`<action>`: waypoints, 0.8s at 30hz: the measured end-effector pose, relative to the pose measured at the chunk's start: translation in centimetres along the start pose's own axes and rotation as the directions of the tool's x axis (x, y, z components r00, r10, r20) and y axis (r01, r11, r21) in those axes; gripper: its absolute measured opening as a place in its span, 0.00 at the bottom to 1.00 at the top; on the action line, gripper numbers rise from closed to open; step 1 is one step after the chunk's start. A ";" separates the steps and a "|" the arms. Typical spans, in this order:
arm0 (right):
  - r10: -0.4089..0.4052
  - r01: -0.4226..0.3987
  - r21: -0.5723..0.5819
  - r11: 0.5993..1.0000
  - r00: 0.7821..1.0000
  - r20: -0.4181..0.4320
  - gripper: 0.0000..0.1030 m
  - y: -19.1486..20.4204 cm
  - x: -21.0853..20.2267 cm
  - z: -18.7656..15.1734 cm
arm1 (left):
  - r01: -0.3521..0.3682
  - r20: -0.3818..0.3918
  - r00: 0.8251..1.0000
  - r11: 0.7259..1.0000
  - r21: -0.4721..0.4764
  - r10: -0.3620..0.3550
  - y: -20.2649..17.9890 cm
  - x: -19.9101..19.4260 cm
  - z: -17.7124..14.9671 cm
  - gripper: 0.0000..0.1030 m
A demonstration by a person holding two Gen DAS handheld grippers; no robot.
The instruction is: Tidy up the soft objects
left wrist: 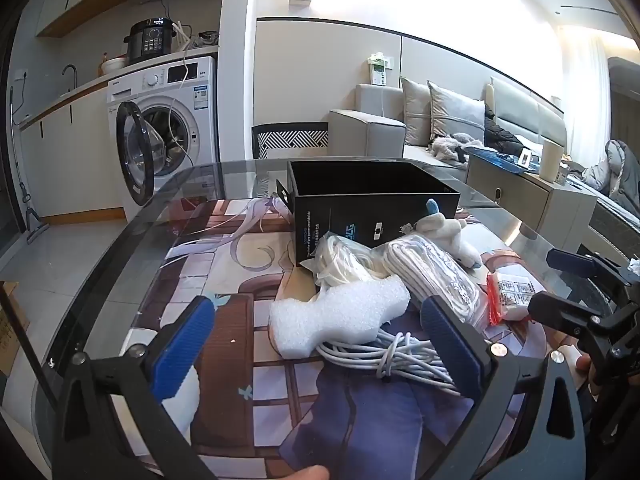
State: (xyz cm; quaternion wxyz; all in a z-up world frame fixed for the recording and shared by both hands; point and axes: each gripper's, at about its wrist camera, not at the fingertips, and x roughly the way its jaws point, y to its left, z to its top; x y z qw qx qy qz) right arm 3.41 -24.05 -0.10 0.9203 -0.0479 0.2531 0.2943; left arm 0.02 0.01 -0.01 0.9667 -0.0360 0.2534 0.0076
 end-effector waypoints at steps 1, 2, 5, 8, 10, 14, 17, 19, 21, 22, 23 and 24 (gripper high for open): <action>0.001 -0.001 -0.002 1.000 1.000 -0.001 1.00 0.0 0.0 0.0 | 0.002 0.001 1.000 1.000 -0.001 -0.002 0.0 0.0 0.0 1.00; 0.002 -0.002 -0.003 1.000 1.000 -0.001 1.00 -0.1 0.0 0.0 | 0.003 0.002 1.000 1.000 -0.001 -0.003 0.0 0.0 0.0 1.00; -0.001 0.001 -0.010 1.000 1.000 0.005 1.00 0.0 -0.2 0.0 | 0.004 0.013 1.000 1.000 -0.005 -0.004 0.3 -0.3 0.0 1.00; -0.003 0.003 -0.010 1.000 1.000 0.003 1.00 0.0 -0.2 0.0 | 0.001 0.009 1.000 1.000 -0.003 -0.001 0.2 -0.3 0.1 1.00; -0.003 0.003 -0.011 1.000 1.000 -0.001 1.00 0.0 -0.2 0.2 | -0.005 0.016 1.000 1.000 0.000 0.005 0.0 -0.5 -0.2 1.00; 0.001 -0.001 -0.006 1.000 1.000 0.002 1.00 -0.2 -0.3 0.1 | -0.006 0.022 1.000 1.000 -0.002 0.006 0.0 -0.6 -0.1 1.00; -0.002 0.002 -0.009 1.000 1.000 0.002 1.00 -0.1 -0.1 0.1 | 0.000 0.022 1.000 1.000 -0.006 0.000 0.1 -0.5 -0.1 1.00; -0.003 0.003 -0.011 1.000 1.000 0.003 1.00 -0.1 -0.1 0.0 | 0.016 0.026 1.000 1.000 -0.010 -0.016 0.1 -0.7 -0.1 1.00; -0.005 0.005 -0.011 1.000 1.000 0.005 1.00 -0.1 -0.1 0.0 | 0.016 0.026 1.000 1.000 -0.010 -0.016 0.0 -0.7 -0.1 1.00; -0.004 0.004 -0.011 1.000 1.000 0.006 1.00 -0.1 -0.1 0.0 | 0.018 0.026 1.000 1.000 -0.008 -0.017 0.0 -0.7 -0.1 1.00; -0.004 0.004 -0.012 1.000 1.000 0.006 1.00 -0.1 -0.1 0.0 | 0.016 0.026 1.000 1.000 -0.004 -0.016 -0.2 -0.6 -0.2 1.00; -0.003 0.003 -0.011 1.000 1.000 0.005 1.00 -0.2 -0.1 0.1 | 0.014 0.028 1.000 1.000 -0.001 -0.014 -0.2 -0.7 -0.2 1.00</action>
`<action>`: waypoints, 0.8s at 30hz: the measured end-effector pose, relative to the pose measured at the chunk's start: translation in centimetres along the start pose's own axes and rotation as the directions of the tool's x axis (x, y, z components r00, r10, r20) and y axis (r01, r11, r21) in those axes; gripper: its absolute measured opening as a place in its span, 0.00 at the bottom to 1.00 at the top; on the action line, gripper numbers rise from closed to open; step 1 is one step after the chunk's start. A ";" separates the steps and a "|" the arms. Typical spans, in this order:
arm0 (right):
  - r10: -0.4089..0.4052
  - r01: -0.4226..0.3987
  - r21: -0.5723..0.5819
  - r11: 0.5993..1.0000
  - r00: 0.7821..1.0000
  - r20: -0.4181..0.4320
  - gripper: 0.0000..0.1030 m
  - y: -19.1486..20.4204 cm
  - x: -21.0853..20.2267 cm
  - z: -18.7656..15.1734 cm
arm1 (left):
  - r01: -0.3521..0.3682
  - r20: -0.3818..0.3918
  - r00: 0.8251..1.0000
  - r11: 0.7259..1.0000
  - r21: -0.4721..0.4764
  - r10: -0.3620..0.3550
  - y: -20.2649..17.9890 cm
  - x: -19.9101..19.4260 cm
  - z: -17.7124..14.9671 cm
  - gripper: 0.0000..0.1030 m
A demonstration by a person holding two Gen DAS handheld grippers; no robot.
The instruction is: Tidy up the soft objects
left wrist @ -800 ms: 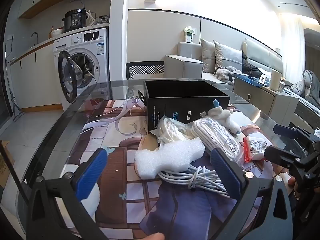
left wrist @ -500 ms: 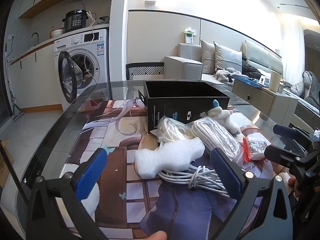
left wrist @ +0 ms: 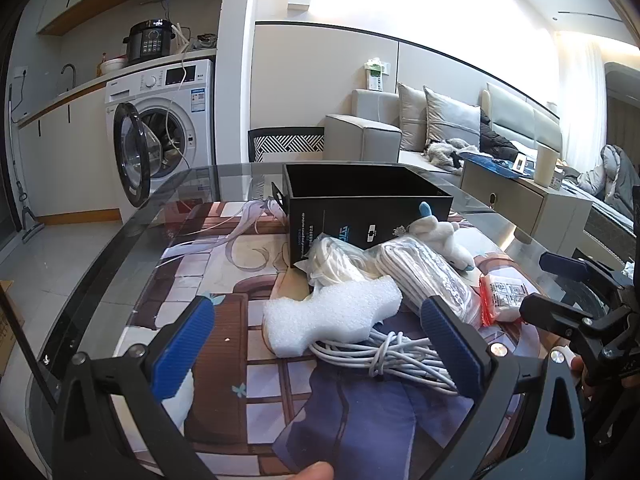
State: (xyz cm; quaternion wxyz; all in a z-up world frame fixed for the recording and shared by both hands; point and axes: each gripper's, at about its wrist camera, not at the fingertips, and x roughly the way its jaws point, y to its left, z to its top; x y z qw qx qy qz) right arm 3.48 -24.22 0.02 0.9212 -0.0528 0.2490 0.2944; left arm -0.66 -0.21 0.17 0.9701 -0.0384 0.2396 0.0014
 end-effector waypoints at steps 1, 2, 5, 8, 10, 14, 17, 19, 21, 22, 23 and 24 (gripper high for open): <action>-0.001 0.001 0.001 1.000 1.000 0.000 1.00 0.1 0.0 -0.1 | -0.001 0.001 1.000 1.000 0.001 0.001 0.0 0.0 0.0 1.00; -0.002 0.002 0.001 1.000 1.000 0.001 1.00 0.1 0.0 -0.1 | -0.001 0.000 1.000 1.000 0.000 0.001 0.0 0.0 -0.1 1.00; -0.001 0.001 0.001 1.000 1.000 0.002 1.00 0.1 0.0 -0.1 | -0.003 0.000 1.000 1.000 0.000 0.003 0.0 0.0 -0.1 1.00; -0.003 0.003 0.000 1.000 1.000 0.004 1.00 0.3 -0.2 -0.1 | -0.003 -0.003 1.000 1.000 -0.004 0.003 0.0 0.1 -0.1 1.00; -0.002 0.002 0.000 1.000 1.000 0.002 1.00 0.3 -0.2 -0.1 | -0.004 -0.003 1.000 1.000 -0.004 0.004 0.0 0.1 -0.1 1.00; -0.003 0.003 0.000 1.000 1.000 0.003 1.00 0.3 -0.2 -0.1 | -0.005 -0.003 1.000 1.000 -0.004 0.005 0.1 0.1 -0.1 1.00; -0.003 0.003 0.000 1.000 1.000 0.003 1.00 0.4 -0.2 -0.1 | -0.004 -0.003 1.000 1.000 -0.005 0.004 0.1 0.1 -0.1 1.00; -0.004 0.004 -0.001 1.000 1.000 0.003 1.00 0.3 -0.2 -0.1 | -0.004 -0.003 1.000 1.000 -0.005 0.004 0.1 0.1 -0.1 1.00; -0.003 0.003 -0.001 1.000 1.000 0.003 1.00 0.4 -0.2 -0.1 | -0.004 -0.003 1.000 1.000 -0.004 0.004 0.1 0.1 -0.1 1.00; -0.003 0.003 -0.002 1.000 1.000 0.002 1.00 0.3 -0.2 -0.1 | -0.004 -0.003 1.000 1.000 -0.004 0.004 0.1 0.1 -0.1 1.00; -0.004 0.004 -0.002 1.000 1.000 0.002 1.00 0.3 -0.2 -0.1 | -0.004 -0.003 1.000 1.000 -0.004 0.004 0.1 0.1 -0.1 1.00; -0.003 0.003 -0.001 1.000 1.000 0.004 1.00 0.4 -0.2 -0.2 | -0.004 -0.003 1.000 1.000 -0.004 0.004 0.1 0.0 -0.1 1.00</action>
